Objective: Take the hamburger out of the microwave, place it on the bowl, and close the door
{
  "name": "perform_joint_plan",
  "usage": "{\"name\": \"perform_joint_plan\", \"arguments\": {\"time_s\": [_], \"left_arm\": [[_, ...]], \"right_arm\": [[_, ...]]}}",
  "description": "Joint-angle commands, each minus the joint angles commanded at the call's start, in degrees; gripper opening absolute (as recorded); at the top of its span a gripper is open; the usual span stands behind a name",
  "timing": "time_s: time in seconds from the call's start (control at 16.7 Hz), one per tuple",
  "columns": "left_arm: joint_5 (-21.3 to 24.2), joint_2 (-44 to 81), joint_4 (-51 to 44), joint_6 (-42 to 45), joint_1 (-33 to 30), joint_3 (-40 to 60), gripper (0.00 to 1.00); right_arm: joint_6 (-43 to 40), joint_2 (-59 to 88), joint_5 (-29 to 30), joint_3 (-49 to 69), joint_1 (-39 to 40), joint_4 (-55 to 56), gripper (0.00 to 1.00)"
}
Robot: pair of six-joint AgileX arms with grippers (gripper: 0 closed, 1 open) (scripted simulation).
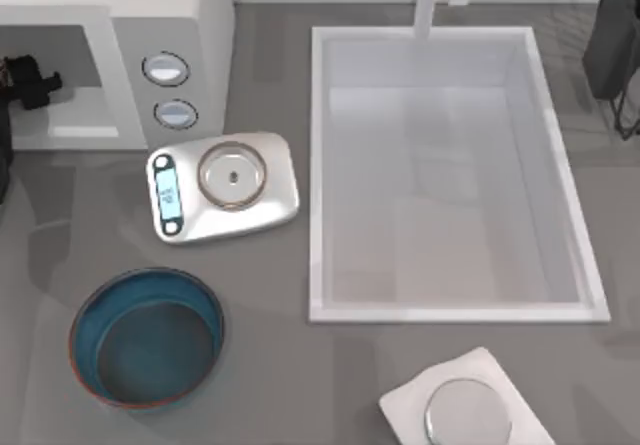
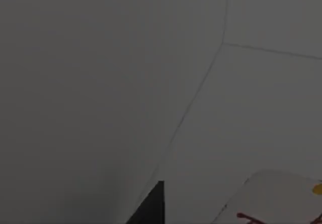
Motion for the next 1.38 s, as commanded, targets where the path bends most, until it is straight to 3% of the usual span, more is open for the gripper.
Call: {"name": "perform_joint_plan", "arguments": {"time_s": [0.24,0.78,1.02,1.38], "left_arm": [[1.3,-2.7,6.7,0.4,1.4,-8.8,0.00],[5.8,-12.7,30.5,1.7,6.2,-44.4,0.00],[6.6,-14.6,34.7,1.9,7.1,-49.1,0.00],[6.5,-16.5,32.4,2.0,6.8,-48.8,0.00]], "right_arm": [[0.0,0.0,0.0,0.0,0.0,0.0,1.00],[0.0,0.0,0.0,0.0,0.0,0.0,1.00],[0.0,0.0,0.0,0.0,0.0,0.0,1.00],[0.0,0.0,0.0,0.0,0.0,0.0,1.00]]}}
